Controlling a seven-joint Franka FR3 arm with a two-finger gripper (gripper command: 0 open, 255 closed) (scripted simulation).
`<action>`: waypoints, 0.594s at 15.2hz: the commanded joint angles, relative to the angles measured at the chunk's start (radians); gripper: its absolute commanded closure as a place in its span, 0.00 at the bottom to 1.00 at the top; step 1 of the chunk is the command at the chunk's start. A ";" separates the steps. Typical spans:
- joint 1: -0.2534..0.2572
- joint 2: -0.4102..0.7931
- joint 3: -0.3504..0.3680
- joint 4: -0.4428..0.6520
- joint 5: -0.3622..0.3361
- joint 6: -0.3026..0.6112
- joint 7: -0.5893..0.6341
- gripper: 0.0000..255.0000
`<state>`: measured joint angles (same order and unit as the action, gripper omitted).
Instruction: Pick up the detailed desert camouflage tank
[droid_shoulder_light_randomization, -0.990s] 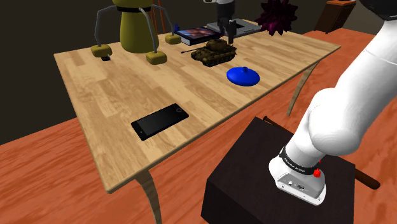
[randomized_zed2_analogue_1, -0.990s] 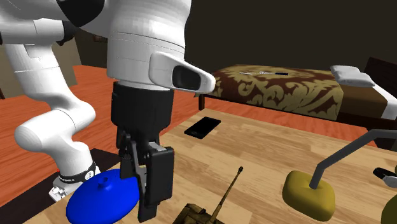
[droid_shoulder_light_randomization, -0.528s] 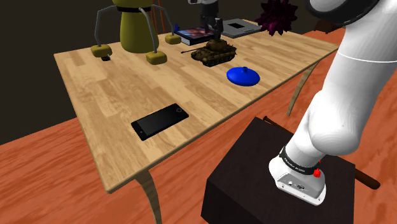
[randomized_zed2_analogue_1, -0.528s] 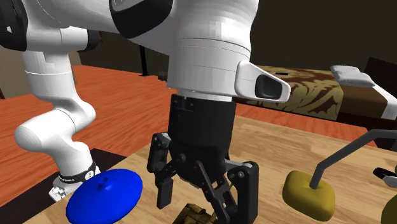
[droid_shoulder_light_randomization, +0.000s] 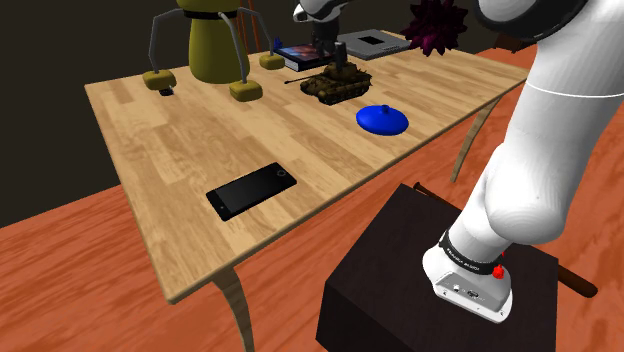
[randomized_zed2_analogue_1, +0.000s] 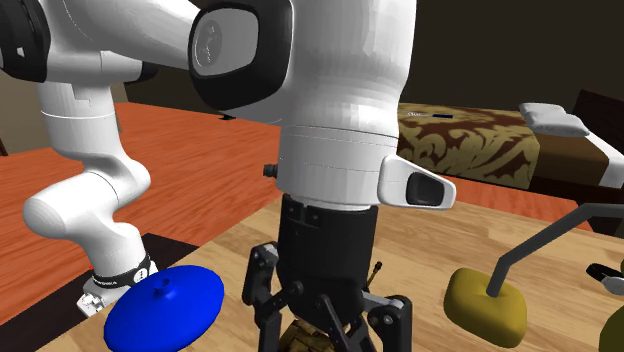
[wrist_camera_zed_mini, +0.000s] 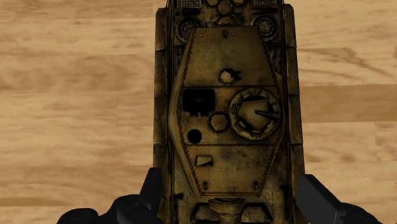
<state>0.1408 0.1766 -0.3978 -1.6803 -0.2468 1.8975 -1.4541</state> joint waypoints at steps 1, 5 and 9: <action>0.000 0.002 0.000 -0.007 0.000 0.009 0.002 0.00; 0.000 0.001 0.000 -0.009 0.000 0.010 0.003 1.00; 0.000 0.002 0.000 -0.007 0.000 0.010 0.002 1.00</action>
<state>0.1413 0.1775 -0.3969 -1.6875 -0.2463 1.9068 -1.4519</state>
